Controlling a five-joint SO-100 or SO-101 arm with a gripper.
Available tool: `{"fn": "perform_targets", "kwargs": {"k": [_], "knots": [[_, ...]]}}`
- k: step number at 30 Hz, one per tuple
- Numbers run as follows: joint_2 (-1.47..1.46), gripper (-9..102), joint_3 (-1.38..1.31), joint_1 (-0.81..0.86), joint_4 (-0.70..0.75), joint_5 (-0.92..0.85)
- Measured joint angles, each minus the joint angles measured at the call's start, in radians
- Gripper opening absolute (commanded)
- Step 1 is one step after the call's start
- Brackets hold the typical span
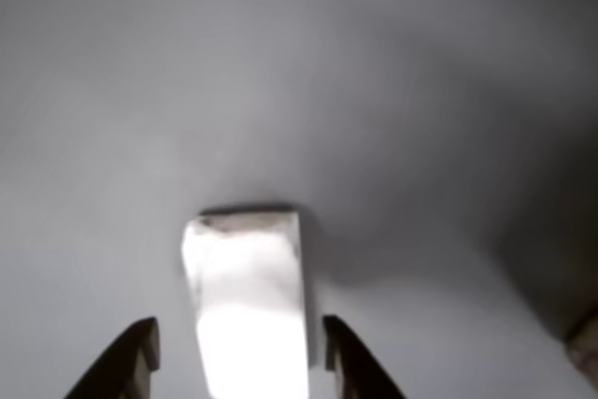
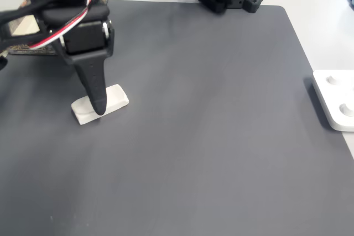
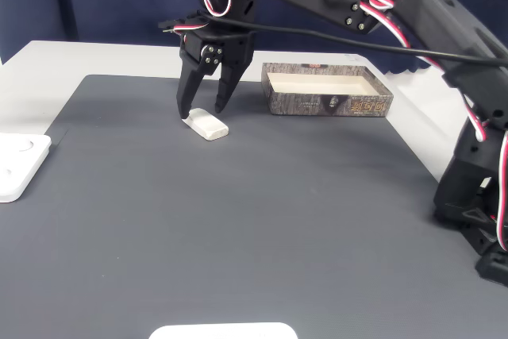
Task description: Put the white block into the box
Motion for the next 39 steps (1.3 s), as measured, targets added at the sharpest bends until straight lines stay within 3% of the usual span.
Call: {"fn": "perform_targets", "kwargs": {"k": [39], "knots": [[-0.014,23,0.0,-0.002,-0.003,0.0]]}}
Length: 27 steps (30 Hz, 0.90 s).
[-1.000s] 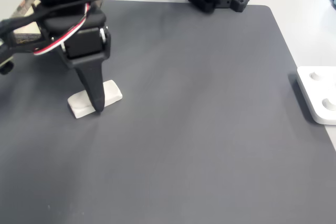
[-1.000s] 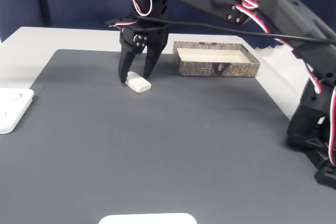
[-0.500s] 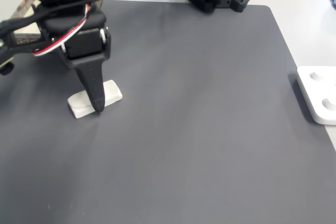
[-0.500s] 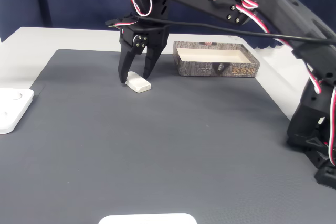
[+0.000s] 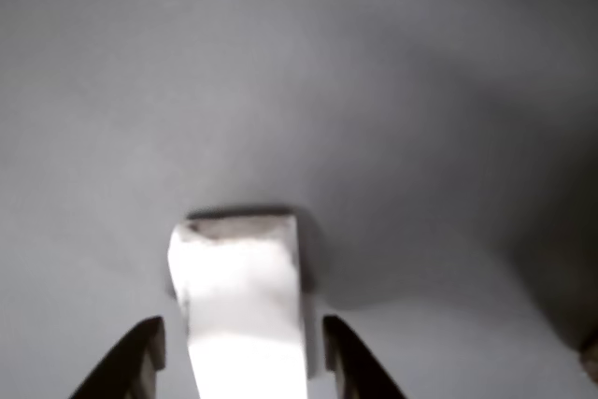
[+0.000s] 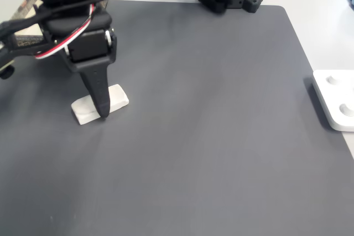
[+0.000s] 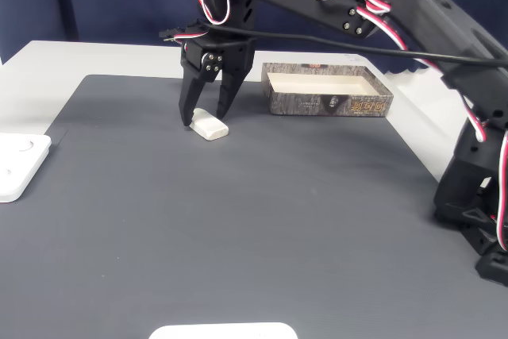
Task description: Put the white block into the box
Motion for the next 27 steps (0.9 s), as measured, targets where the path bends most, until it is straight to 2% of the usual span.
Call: {"fn": "perform_targets", "kwargs": {"k": [27], "knots": [[-0.021,20,-0.003,-0.009,-0.008,-0.009]]}}
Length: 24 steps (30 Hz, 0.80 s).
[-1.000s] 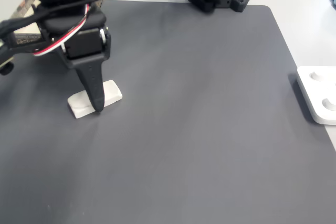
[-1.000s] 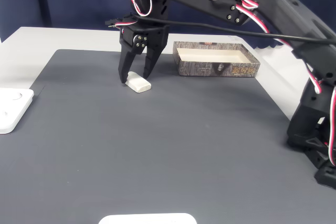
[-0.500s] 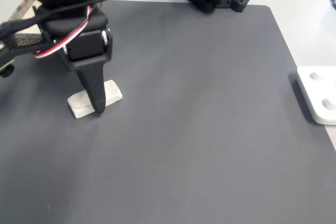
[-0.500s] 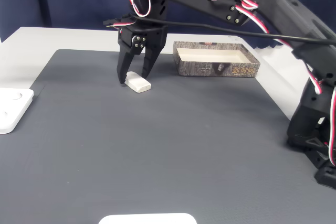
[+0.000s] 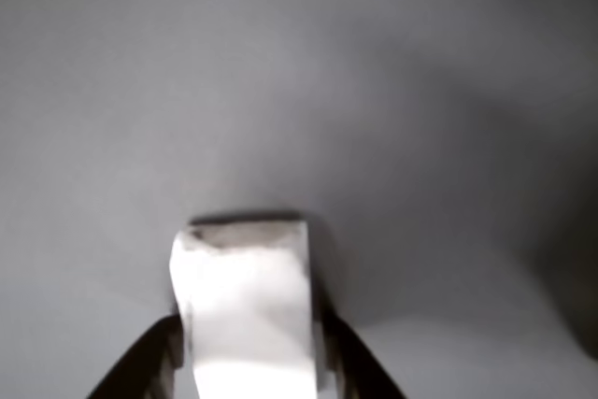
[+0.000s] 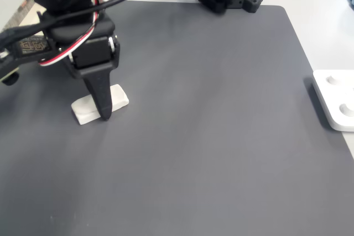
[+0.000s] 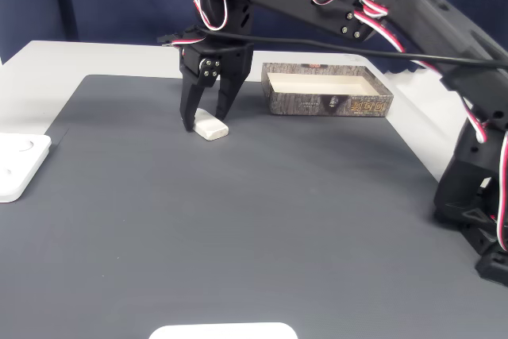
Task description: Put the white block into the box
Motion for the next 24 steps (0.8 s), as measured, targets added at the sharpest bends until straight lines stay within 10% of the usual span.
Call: {"fn": "perform_targets", "kwargs": {"k": [24], "knots": [[0.0,-2,0.0,-0.009,-0.008,-0.072]]}}
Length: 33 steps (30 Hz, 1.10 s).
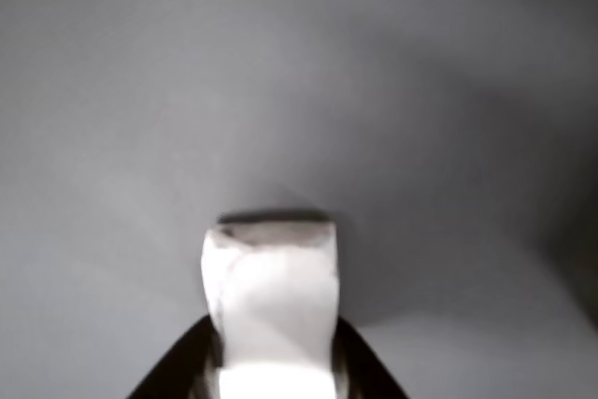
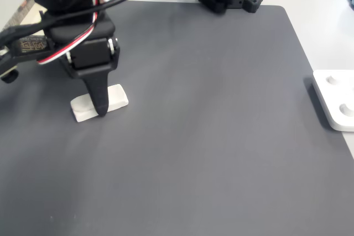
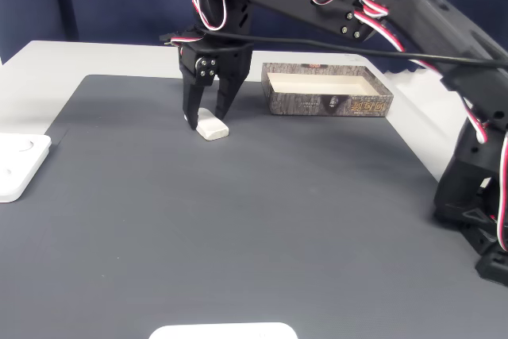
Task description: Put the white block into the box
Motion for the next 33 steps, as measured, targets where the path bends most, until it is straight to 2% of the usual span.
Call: {"fn": "perform_targets", "kwargs": {"k": [14,33], "knots": [[0.035,-2,0.02,0.0,-0.002,-0.003],[0.472,-2,0.302,0.063,0.023,0.037]]}}
